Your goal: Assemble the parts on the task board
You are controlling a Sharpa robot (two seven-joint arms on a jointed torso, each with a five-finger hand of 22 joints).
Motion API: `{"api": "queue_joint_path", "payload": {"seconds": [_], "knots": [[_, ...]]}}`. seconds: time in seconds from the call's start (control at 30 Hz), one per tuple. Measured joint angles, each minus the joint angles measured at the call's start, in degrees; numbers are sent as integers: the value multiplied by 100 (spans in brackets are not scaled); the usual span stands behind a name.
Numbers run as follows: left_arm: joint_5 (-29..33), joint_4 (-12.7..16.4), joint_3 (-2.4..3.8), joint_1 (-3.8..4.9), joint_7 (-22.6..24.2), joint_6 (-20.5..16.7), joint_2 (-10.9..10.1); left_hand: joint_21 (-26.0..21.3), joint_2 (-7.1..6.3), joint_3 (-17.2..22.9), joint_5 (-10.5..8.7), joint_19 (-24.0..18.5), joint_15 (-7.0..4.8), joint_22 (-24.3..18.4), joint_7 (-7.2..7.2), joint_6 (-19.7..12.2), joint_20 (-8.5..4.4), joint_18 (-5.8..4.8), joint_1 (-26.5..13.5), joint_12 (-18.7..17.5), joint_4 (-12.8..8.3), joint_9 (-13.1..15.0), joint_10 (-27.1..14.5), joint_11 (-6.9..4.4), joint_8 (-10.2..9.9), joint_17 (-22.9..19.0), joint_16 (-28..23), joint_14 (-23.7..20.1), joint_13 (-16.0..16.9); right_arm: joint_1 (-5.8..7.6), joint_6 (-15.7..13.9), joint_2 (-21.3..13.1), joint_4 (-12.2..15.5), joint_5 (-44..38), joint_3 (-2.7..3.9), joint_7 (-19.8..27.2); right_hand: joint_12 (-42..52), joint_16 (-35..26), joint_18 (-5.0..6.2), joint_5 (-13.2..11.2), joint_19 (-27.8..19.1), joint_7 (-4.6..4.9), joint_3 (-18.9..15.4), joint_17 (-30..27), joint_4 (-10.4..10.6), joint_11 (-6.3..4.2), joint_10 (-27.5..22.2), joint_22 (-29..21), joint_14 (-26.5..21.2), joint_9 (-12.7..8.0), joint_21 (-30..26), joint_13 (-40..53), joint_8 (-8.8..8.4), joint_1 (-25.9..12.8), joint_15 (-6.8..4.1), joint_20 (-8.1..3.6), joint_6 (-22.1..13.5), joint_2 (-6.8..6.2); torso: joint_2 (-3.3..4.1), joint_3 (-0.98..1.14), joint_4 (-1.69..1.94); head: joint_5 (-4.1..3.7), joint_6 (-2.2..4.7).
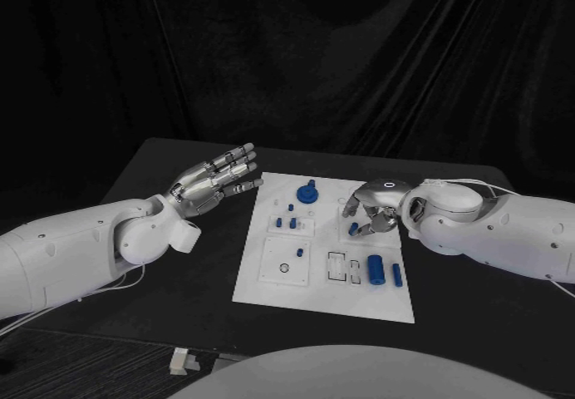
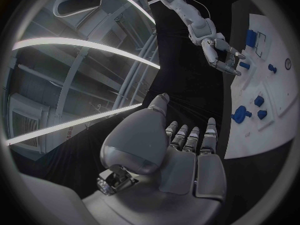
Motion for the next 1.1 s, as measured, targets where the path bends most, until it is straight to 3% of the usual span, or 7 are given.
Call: {"api": "queue_joint_path", "payload": {"seconds": [0.17,0.3,0.5,0.7,1.1], "knots": [[0,0,-1,-4,-8,4,-1,0,0,-11,0,0,-14,-9,76,34,0,0,0,0,-11,9,0,0,27,0,0,-14,0,-51,23,69,-53,6,1,21,0,-28,0,449,19,23,69,-39,-260,-37,325,0,0,58,-21,10,117,176,0,-19,222,168,2,0,3,-18,0],[0,1,-1,-7,-11,8,-1,0,0,-11,0,0,-14,-9,96,53,0,0,0,0,-11,9,0,0,27,0,0,-14,0,-83,41,107,-86,10,1,35,-80,-47,0,771,41,43,165,-50,-400,-51,526,0,0,122,-21,9,177,330,0,-1,371,203,4,0,7,-24,0],[0,2,-1,-10,-17,12,0,0,0,-11,0,0,-13,-9,97,54,0,0,0,21,-11,8,-19,-19,27,0,0,-14,0,-110,61,128,-111,13,1,44,-169,-46,0,1069,41,65,333,-58,-548,-66,853,3,0,229,-21,-3,267,452,0,-1,627,196,4,0,6,-14,0],[0,2,-1,-14,-24,16,0,0,0,5,28,0,-13,-14,188,86,0,0,0,21,-27,15,12,-50,49,0,0,-14,0,-116,67,129,-120,15,1,45,-251,-46,0,1113,61,80,441,-46,-562,-100,1045,4,0,296,58,-10,297,462,0,-21,713,187,5,-5,4,-13,0],[0,-2,-1,-21,-38,29,4,0,0,5,28,0,-14,-14,218,116,0,0,1,21,-27,16,-8,-70,49,0,0,-13,0,-119,72,123,-124,17,1,40,-299,-45,0,1112,61,78,506,-47,-564,-134,1160,3,0,340,58,-10,318,461,0,-21,756,186,-7,-4,3,-8,0]]}}
